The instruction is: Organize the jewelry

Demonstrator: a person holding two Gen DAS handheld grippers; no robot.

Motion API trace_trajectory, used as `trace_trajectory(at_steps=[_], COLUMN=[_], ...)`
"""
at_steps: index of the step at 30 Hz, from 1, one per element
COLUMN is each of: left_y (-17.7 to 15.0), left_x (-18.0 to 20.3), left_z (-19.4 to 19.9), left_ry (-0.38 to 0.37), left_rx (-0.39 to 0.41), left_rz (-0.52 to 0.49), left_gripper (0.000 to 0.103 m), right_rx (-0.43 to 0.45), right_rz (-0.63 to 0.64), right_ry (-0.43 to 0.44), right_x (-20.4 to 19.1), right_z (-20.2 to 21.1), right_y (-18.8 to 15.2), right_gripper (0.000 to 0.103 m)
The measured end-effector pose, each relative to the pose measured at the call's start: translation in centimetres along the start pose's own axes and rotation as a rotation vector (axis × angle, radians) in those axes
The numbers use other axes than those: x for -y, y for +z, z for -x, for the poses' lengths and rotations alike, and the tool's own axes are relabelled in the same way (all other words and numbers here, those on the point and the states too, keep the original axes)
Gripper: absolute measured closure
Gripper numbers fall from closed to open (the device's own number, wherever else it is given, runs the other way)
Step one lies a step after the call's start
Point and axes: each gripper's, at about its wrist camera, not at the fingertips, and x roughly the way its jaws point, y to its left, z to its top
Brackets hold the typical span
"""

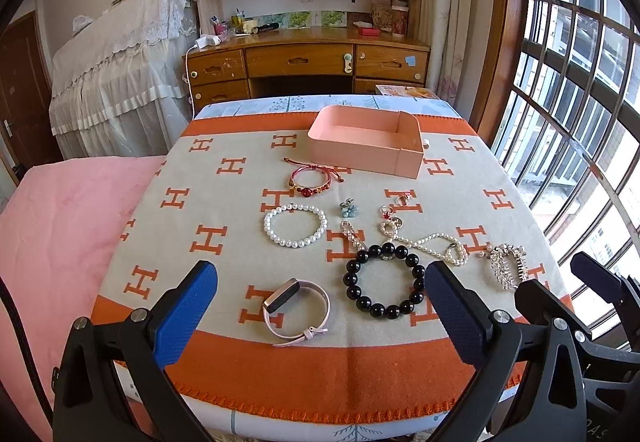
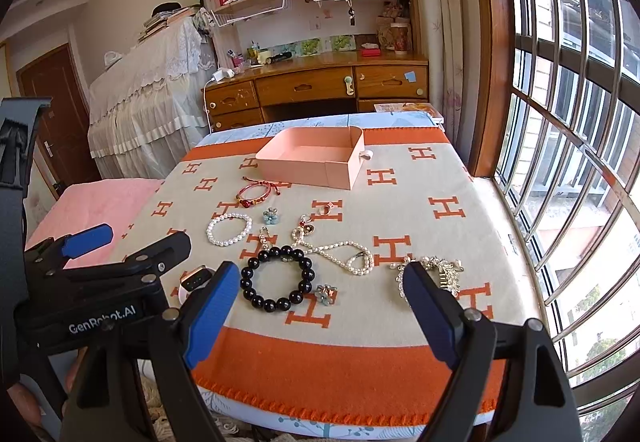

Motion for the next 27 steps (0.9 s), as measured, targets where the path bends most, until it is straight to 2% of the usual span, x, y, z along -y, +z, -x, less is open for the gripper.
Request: trace_trajectory(at_steps=[27], left_y=[-0.18], left_x=[-0.62], left_z=[-0.49], left_ry=[-0.005], left_rx=[-0.012], left_rz=[0.008], left_gripper=[0.001], right_rx=[-0.011], right_rz=[-0.007], right_ry=[0.005], right_x=[-0.18], right_z=[-0.69], right_y=[-0.41], right_gripper=[0.018])
